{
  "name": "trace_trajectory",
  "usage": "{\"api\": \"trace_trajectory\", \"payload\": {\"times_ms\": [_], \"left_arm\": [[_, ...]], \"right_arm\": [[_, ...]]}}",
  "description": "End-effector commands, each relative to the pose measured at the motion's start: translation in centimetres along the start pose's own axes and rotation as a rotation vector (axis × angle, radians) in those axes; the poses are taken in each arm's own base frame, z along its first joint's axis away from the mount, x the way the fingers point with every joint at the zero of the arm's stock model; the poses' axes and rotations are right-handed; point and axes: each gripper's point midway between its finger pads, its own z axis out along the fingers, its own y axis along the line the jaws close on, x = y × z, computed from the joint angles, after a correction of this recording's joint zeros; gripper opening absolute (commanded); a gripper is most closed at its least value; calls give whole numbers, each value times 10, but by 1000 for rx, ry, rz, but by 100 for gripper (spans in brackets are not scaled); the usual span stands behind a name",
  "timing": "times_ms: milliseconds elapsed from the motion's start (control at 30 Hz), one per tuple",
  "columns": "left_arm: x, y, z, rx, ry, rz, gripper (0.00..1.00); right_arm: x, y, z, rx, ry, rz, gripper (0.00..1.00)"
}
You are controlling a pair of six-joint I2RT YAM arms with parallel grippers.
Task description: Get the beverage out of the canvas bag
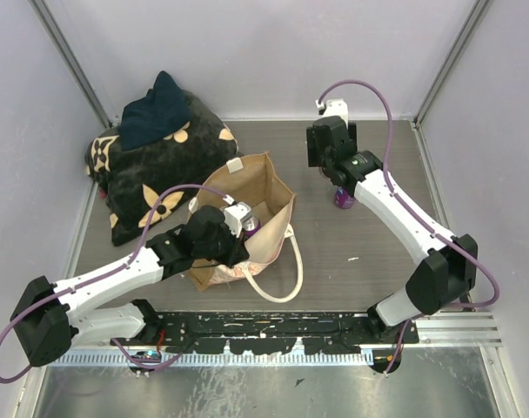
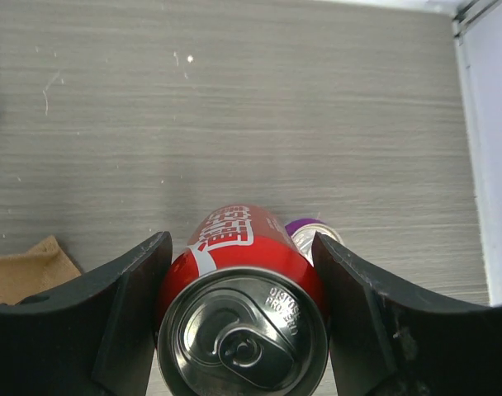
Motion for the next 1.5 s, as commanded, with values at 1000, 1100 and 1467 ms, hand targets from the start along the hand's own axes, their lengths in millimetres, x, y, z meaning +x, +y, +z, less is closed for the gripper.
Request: {"api": "trace_trajectory", "payload": {"times_ms": [1000,1100,1467], "left_arm": [[21,11,-5,-47,77,14,9],[22,11,-5,-47,77,11,9],[20,10,-4,-41,79,13,9]], "right_arm": [[109,50,101,-118,79,135,0],[116,48,102,-101,100,130,0],[119,47,103,-89,140,121,99]]}}
